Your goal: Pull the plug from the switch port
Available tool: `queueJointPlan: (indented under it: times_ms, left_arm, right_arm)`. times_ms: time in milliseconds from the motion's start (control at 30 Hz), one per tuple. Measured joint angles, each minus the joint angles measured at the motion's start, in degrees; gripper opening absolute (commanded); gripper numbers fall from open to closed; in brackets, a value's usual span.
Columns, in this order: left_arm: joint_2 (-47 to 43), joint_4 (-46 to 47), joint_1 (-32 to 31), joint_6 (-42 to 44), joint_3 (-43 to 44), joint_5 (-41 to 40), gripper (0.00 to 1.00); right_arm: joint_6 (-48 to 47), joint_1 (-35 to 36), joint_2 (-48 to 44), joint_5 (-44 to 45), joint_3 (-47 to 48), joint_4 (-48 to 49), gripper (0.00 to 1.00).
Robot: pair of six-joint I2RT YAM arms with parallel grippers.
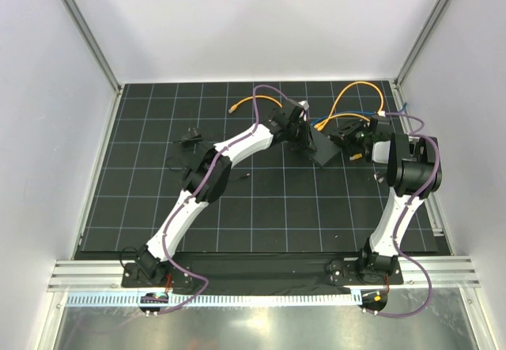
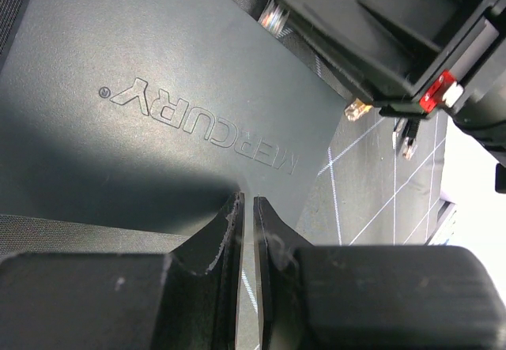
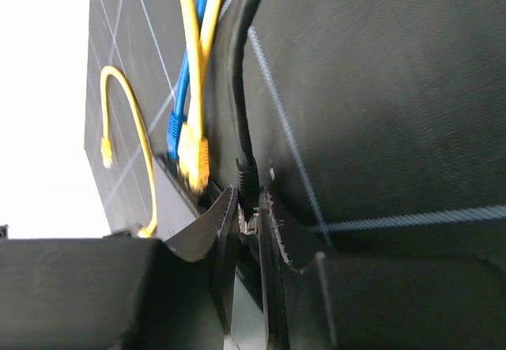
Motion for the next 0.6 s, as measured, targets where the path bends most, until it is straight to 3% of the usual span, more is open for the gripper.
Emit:
queueJointPlan:
  times_ms: [400,600]
  left_arm:
    - [0.0,-0.1,0.0,0.8,0.1,0.0,0.17]
    - [0.0,-1.9,0.0,1.8,1.3,-1.0,0.24]
  right_arm:
    - [6.8,-0.4,3.0,-0.8,0.8,5.4,0.01]
    - [5.5,-0.8,-0.3,-1.7,0.8,0.4,0.01]
